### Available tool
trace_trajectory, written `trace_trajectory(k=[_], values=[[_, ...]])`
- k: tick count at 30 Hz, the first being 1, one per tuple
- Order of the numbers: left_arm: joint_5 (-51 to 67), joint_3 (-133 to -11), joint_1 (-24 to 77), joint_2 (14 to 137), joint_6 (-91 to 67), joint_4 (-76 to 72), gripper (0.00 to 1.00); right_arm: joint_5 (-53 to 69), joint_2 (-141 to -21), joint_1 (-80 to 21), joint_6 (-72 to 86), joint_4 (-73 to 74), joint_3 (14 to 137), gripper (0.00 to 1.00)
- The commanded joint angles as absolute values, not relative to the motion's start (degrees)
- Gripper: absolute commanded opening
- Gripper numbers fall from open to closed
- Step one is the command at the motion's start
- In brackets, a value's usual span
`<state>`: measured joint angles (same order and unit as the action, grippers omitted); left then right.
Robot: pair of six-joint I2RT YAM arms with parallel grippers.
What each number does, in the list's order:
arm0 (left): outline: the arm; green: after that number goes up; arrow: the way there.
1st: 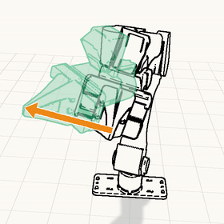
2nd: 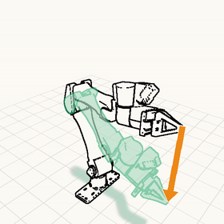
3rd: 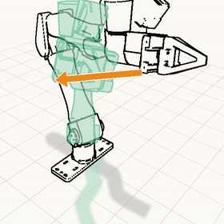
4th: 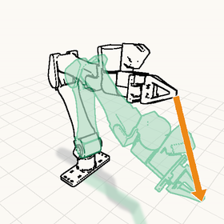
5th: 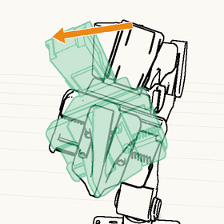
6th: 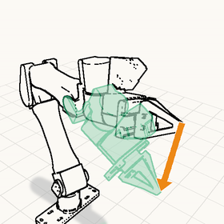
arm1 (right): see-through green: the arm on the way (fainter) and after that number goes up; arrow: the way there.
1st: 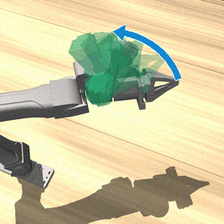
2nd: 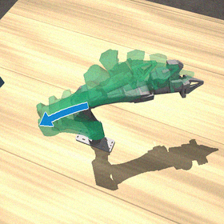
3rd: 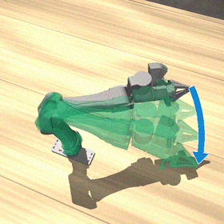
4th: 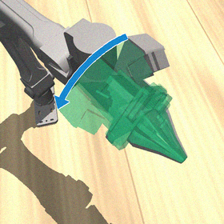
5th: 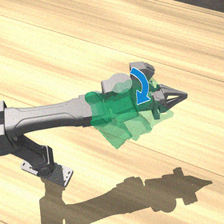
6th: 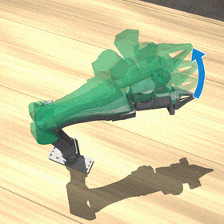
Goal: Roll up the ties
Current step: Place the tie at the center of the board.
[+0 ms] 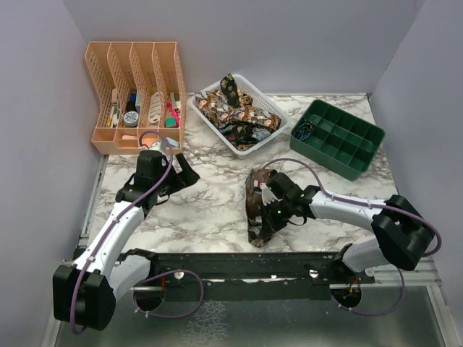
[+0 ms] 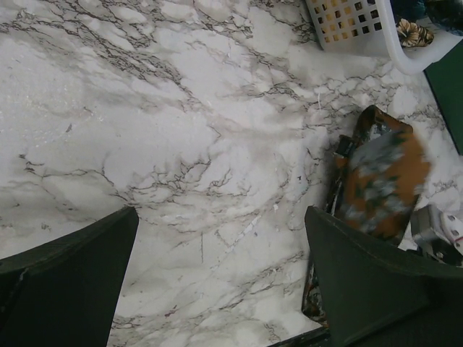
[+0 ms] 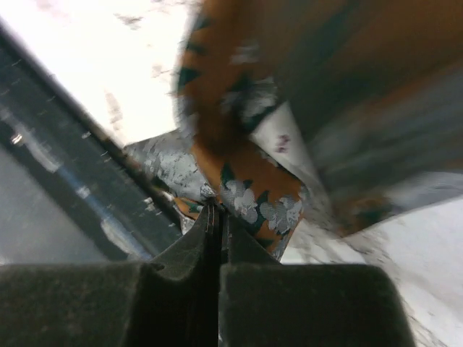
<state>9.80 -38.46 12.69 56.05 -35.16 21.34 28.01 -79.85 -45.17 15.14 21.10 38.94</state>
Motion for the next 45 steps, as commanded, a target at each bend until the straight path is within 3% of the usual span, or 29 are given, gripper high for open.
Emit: trace_trajectory(k=[1,5,9,10,12,15,19,24,33,40,45], values=[[12.06,-37.75,12.26,56.64,-35.68,19.31,0.99,7.72,-80.67,-45.11,22.11,23.72,42.86,0.01],[13.72,-37.4,12.32,57.58,-35.94,18.31,0.99,-6.69,-78.85,-45.11,28.21,25.28,43.44,0.01],[17.05,-35.92,12.35,58.32,-36.74,15.24,0.99,3.43,-77.96,-45.09,22.23,26.08,44.93,0.11],[18.15,-35.42,12.31,58.76,-36.93,14.19,0.99,6.05,-77.7,-45.11,21.28,26.8,45.43,0.16],[20.65,-34.7,12.32,59.97,-37.21,12.5,0.99,12.78,-76.37,-45.11,19.21,27.31,46.15,0.4],[23.36,-33.93,12.81,61.81,-37.48,10.8,0.99,17.16,-72.6,-45.11,19.95,26.05,47.58,0.65],[23.75,-33.24,14.76,63.32,-37.96,10.01,0.99,7.92,-69.51,-45.09,20.67,25.61,50.36,0.78],[22.24,-31.64,16.64,63.22,-39.41,9.26,0.99,-12.31,-78.3,-44.87,23.97,29.85,57.64,0.79],[21.24,-27.9,18.8,59.06,-41.72,9.13,0.99,-22.31,-99.95,-43.81,24.68,37.48,74.72,0.88],[22.85,-25.17,19.63,56.26,-43.46,7.97,0.99,-20.09,-99.41,-41.94,23.58,33.43,72.86,0.89],[22.99,-25.4,29.43,56.74,-45.02,4.95,0.99,-20.13,-95.36,-38.52,25.92,31.08,67.27,0.89]])
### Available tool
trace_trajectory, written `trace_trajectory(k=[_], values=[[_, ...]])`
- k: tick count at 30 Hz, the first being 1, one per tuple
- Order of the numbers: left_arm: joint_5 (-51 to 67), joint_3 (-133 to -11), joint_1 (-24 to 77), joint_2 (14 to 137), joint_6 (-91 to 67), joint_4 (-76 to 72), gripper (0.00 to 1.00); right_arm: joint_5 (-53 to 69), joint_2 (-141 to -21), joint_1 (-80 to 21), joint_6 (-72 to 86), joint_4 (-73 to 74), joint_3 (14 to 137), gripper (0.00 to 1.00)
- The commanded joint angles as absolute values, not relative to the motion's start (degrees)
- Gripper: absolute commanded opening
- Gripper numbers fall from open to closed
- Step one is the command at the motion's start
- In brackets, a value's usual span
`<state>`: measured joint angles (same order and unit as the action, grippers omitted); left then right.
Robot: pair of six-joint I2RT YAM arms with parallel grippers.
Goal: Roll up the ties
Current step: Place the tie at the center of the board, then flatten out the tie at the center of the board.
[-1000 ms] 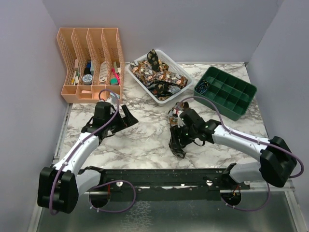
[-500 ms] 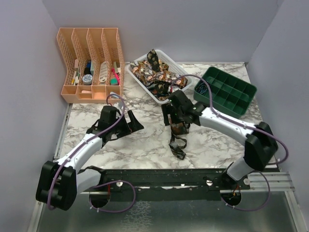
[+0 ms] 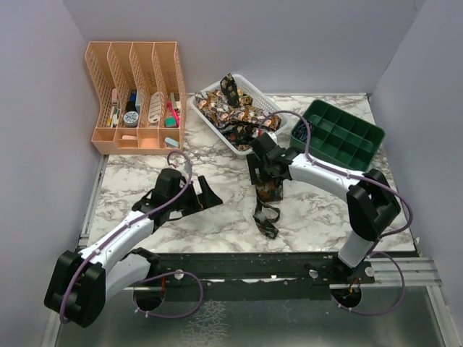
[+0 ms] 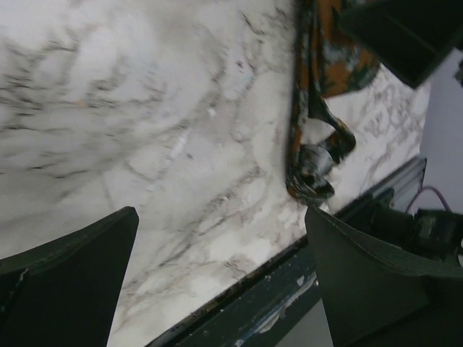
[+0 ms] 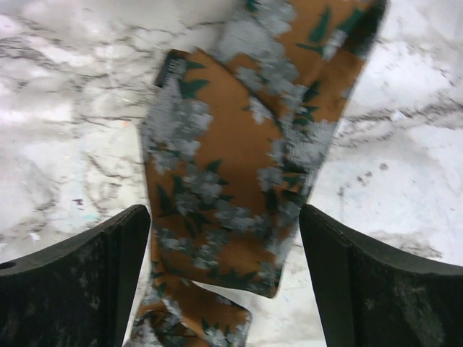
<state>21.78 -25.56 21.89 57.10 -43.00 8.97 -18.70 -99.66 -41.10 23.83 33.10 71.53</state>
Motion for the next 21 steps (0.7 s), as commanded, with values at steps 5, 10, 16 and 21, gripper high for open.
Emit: trace_trajectory(k=[5,10,16,21], values=[[18.67,-24.22,40.41,60.52,-49.93,-1.13,0.99,-3.34,-87.93,-32.37,24.97,18.58,55.47,0.9],[16.58,-25.14,48.03,67.86,-53.39,-7.75,0.99,8.56,-87.24,-30.99,22.77,10.68,52.87,0.9],[15.98,-29.28,53.88,75.57,-53.99,-9.69,0.99,11.81,-92.63,-30.22,20.79,8.24,54.63,0.74],[15.04,-29.88,56.32,78.46,-55.47,-11.71,0.97,12.22,-94.47,-30.06,19.44,10.6,57.5,0.49]])
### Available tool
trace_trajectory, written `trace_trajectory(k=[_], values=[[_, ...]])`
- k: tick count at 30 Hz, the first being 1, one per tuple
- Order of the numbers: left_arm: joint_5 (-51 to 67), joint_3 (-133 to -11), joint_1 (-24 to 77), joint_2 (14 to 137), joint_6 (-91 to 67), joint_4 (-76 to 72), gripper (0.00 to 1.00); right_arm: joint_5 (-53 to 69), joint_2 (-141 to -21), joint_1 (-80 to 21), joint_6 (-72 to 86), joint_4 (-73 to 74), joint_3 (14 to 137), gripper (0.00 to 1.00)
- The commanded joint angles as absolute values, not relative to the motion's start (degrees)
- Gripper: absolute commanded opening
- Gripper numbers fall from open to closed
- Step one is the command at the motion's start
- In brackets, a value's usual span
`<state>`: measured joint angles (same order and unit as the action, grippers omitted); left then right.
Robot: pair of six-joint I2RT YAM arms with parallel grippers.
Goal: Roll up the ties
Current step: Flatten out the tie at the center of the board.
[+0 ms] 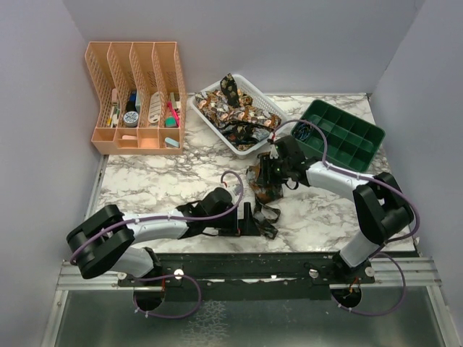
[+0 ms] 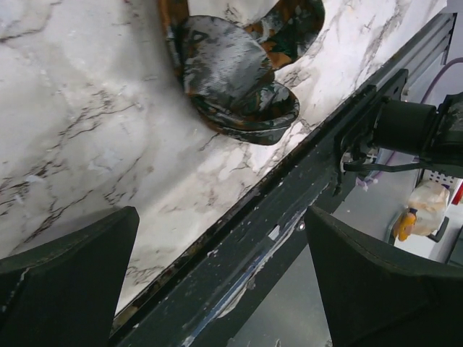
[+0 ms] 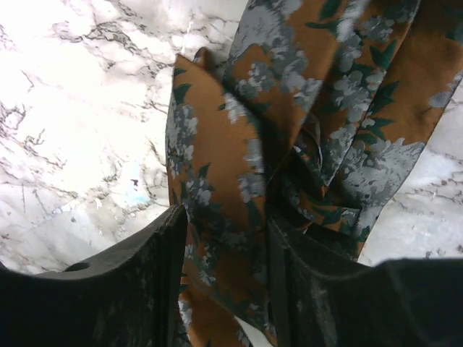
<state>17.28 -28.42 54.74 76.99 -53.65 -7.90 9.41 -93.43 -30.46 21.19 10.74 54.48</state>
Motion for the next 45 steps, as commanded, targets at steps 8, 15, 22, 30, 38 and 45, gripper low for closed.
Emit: trace_trajectory(k=[8,15,22,30,38,45], values=[[12.6,-31.0,57.66,82.69,-57.72,-13.85,0.89,9.79,-89.28,-30.06,20.51,12.46,56.57,0.14],[12.54,-35.63,57.8,88.99,-58.91,-16.41,0.79,10.1,-87.1,-30.06,22.23,11.97,53.55,0.05],[15.52,-39.85,57.92,95.88,-58.81,-16.12,0.46,8.61,-86.2,-30.06,21.58,13.51,53.98,0.03],[4.24,-45.02,57.86,91.33,-49.71,0.67,0.0,-2.4,-82.26,-30.01,21.0,18.96,56.41,0.03],[-7.67,-44.7,49.67,72.59,-37.62,19.81,0.0,7.27,-67.9,-29.74,5.07,11.86,51.01,0.04],[-3.6,-42.3,34.79,61.23,-30.53,28.75,0.06,4.33,-67.61,-29.71,0.6,27.09,52.35,0.04]])
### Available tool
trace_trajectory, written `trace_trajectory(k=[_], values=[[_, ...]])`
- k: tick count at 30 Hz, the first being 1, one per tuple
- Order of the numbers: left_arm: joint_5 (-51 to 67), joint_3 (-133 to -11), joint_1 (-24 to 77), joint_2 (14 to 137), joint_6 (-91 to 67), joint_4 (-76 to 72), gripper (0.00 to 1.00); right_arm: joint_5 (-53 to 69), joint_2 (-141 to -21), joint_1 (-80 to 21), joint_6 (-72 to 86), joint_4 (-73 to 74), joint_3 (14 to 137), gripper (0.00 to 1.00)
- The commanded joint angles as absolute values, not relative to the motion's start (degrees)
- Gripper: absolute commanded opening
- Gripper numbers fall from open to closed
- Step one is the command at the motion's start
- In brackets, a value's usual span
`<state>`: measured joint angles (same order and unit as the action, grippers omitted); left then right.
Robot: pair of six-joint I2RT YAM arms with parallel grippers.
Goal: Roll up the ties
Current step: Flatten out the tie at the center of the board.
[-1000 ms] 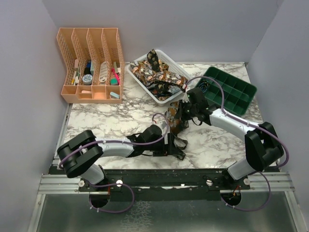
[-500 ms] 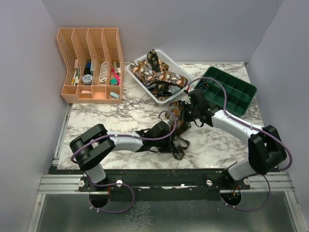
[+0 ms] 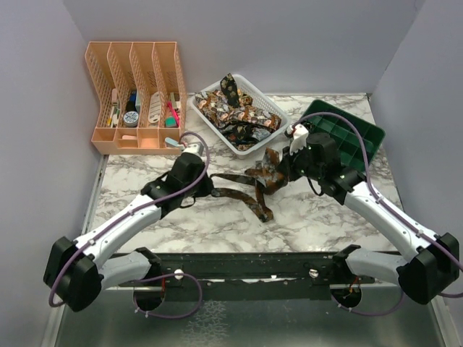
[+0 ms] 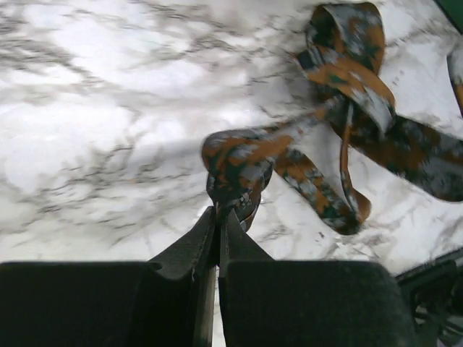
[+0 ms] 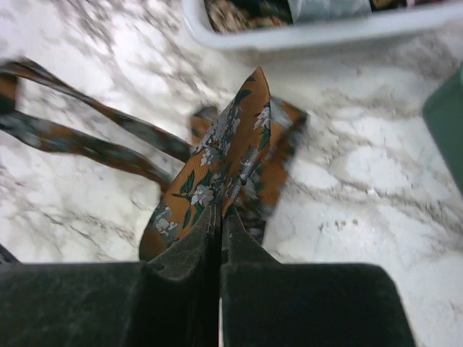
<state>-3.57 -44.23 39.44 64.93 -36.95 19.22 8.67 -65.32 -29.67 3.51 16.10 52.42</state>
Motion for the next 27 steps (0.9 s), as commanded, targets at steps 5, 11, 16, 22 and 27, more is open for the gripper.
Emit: trace_trajectory(k=[5,11,16,22,27], values=[[-5.12,-40.9,32.7,61.25,-31.93,30.34,0.15,-16.92,-70.38,-29.71,12.0,33.04,50.54,0.07],[-4.54,-41.16,32.08,62.07,-31.98,30.53,0.15,-27.46,-71.29,-29.38,15.48,29.81,50.23,0.12],[-3.37,-40.46,31.9,62.72,-32.52,30.5,0.43,-32.63,-76.52,-29.03,20.15,33.97,52.66,0.51],[-4.22,-38.97,31.65,60.82,-34.45,31.36,0.79,-33.64,-75.44,-27.69,23.03,36.55,54.47,0.79],[-3.45,-38.21,31.64,57.28,-36.84,32.04,0.91,-3.47,-69.33,-27.69,19.28,25.47,50.33,0.74]])
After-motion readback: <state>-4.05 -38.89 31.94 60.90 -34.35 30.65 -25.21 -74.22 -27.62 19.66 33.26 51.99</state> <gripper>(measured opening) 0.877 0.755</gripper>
